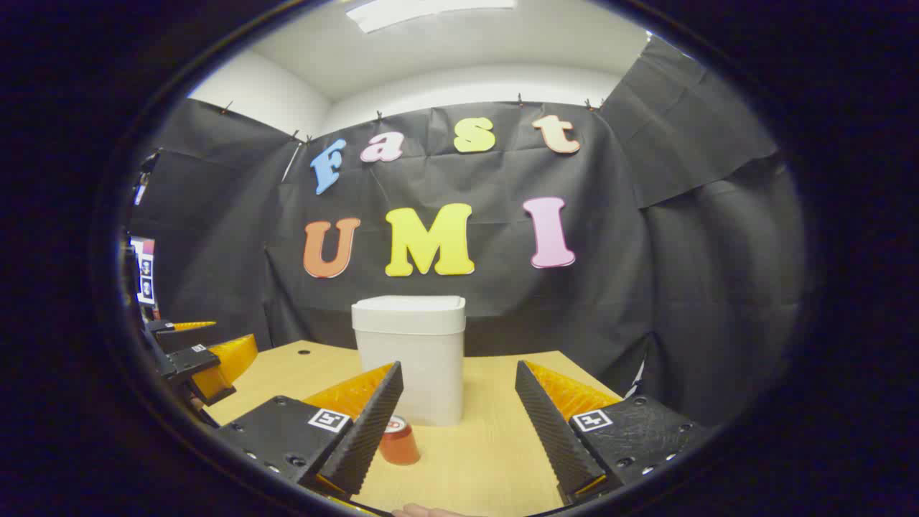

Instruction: Press the lid of the desktop garbage bin to open it, pick up the crumpled paper on the desktop and throw it into the bin, then pick up the pop can on the desktop and drop it into the bin, and finally close the garbage bin lid.

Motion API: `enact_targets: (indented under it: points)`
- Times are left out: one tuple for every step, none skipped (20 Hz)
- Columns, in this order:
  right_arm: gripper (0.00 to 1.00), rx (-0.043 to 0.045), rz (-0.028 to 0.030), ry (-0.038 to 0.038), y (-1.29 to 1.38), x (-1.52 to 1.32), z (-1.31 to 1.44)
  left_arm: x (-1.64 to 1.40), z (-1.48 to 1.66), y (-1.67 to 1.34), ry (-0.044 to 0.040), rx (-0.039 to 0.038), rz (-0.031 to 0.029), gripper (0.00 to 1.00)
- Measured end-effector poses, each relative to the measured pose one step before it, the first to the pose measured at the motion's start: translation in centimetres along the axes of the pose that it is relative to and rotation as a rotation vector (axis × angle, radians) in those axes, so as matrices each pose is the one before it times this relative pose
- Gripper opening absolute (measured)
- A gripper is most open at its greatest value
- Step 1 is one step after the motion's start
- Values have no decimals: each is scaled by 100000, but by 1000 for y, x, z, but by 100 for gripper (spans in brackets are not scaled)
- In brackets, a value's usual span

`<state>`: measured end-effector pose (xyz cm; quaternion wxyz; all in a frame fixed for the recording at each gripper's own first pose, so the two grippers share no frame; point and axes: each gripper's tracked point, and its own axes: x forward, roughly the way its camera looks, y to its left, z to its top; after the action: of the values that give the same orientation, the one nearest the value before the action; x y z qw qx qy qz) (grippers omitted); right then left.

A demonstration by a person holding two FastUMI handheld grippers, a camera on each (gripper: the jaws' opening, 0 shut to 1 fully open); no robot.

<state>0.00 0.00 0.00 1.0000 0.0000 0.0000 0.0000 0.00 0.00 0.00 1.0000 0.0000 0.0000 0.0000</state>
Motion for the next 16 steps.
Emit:
enact_targets:
  points:
    - [96, -825, -29, 548, 712, -78, -161, -149, -99, 786, 632, 1321, 962, 98]
    - [96, -387, 653, 790, 788, -127, -407, 8, -211, 738, 1101, 685, 1237, 98]
    - [96, 110, 544, 1038, 566, -96, -342, 4, -253, 766, 1011, -952, 1207, 98]
    - [96, 627, 869, 581, 489, -72, -273, 111, -291, 308, 1173, -1516, 247, 98]
    - [96, 217, 302, 874, 402, -26, -200, 109, -373, -42, 1483, -1977, -951, 98]
    - [96, 8, 42, 686, 167, 38, -292, 35, -78, 39, 524, -770, -822, 98]
    - [96, -85, 165, 341, 275, 51, -55, -80, 2, 34, -9, 214, -900, 99]
    - [96, 374, 375, 248, 323, -42, -59, 32, -19, 195, 173, 917, -351, 99]
    - [96, 527, 737, -102, 354, -35, 117, -152, -60, 353, -173, 929, -75, 99]
    - [96, 403, 210, -157, 148, 7, 34, -192, 180, 57, -712, 568, -64, 99]
    - [96, 610, -685, -422, -49, 19, 182, -155, 255, -60, -848, 450, -514, 99]
    - [96, 715, -531, -837, -135, 38, 235, -129, 172, -17, -864, -34, -3, 99]
    - [96, 1130, -684, -679, -190, 22, 295, -97, 55, -63, -451, -70, -279, 98]
    - [96, 1426, -985, -379, -293, -9, 80, -127, 93, -240, -380, 67, -694, 98]
    - [96, 940, -698, -234, -244, 89, 183, -49, -3, -162, -195, 165, -534, 98]
    - [98, 317, -643, 49, -267, 54, -71, -152, -26, -118, -68, 373, -544, 98]
